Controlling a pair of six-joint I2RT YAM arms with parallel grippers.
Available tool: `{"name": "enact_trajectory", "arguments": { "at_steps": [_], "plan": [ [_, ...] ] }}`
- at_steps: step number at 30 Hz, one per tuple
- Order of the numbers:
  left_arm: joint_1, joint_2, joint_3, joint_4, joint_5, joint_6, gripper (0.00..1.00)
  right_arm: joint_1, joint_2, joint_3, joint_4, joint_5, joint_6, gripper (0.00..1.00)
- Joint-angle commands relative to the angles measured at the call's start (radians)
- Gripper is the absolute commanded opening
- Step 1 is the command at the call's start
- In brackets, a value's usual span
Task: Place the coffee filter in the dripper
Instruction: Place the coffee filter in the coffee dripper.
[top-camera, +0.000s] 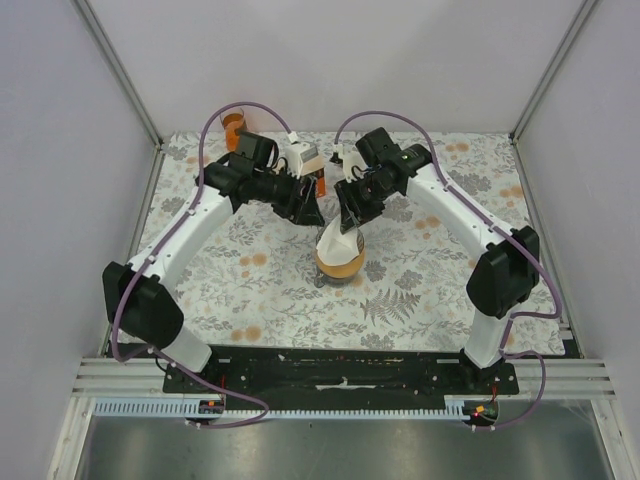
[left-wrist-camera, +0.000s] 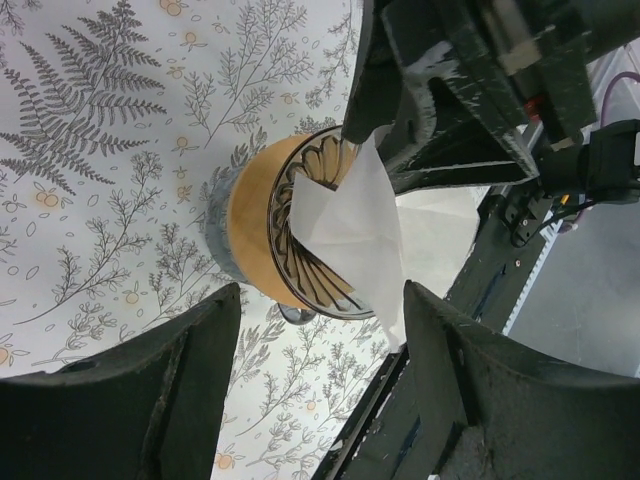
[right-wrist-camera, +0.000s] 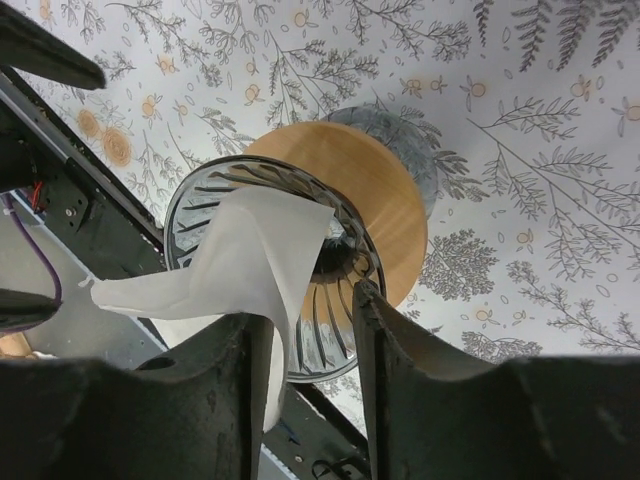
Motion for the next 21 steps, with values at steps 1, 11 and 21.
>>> {"name": "enact_trajectory", "arguments": {
  "at_steps": [1, 11, 21],
  "plan": [
    [-0.007, 0.022, -0.008, 0.057, 0.021, -0.023, 0.72, 0.002, -0.062, 0.065, -0.006, 0.051, -0.011, 0.47],
    [-0.071, 0.058, -0.023, 0.065, 0.027, -0.057, 0.69, -0.001, -0.066, 0.054, -0.017, 0.074, -0.022, 0.49],
    [-0.019, 0.010, 0.031, 0.054, -0.106, -0.112, 0.68, 0.066, -0.197, 0.065, 0.029, 0.249, -0.033, 0.20]
  ]
}}
